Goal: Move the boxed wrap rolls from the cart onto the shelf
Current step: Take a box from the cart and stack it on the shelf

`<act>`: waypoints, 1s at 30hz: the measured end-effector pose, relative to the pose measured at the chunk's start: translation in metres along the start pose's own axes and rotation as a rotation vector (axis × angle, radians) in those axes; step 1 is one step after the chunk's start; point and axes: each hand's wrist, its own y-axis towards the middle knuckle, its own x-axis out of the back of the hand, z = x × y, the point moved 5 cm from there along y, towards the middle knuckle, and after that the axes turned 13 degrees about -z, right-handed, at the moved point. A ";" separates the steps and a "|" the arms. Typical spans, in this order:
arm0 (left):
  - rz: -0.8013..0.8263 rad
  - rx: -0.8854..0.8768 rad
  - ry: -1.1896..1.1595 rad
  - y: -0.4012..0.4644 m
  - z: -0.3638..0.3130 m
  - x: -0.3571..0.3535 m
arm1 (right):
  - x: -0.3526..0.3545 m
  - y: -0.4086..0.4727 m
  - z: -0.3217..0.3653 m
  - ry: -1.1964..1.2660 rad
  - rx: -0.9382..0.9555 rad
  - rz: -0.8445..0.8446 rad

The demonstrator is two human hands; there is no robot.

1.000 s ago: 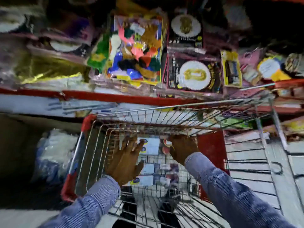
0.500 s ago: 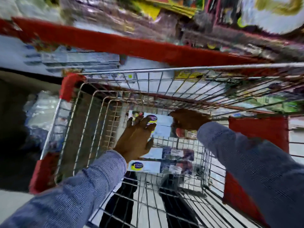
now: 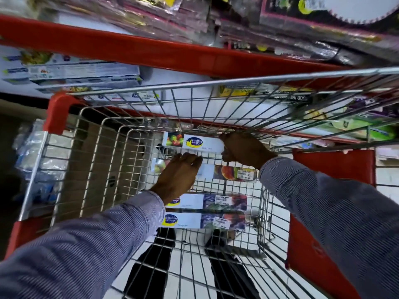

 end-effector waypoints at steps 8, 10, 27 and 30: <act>0.021 0.073 -0.110 -0.006 -0.005 0.014 | 0.030 -0.032 0.012 -0.028 0.106 -0.152; -0.038 0.083 -0.203 -0.022 -0.007 0.043 | 0.051 -0.047 0.020 -0.007 0.113 -0.172; -0.590 0.082 0.038 -0.144 -0.027 0.469 | 0.443 -0.214 0.156 -0.183 0.359 -0.625; -0.654 0.043 0.083 -0.147 -0.033 0.537 | 0.517 -0.248 0.170 -0.194 0.344 -0.730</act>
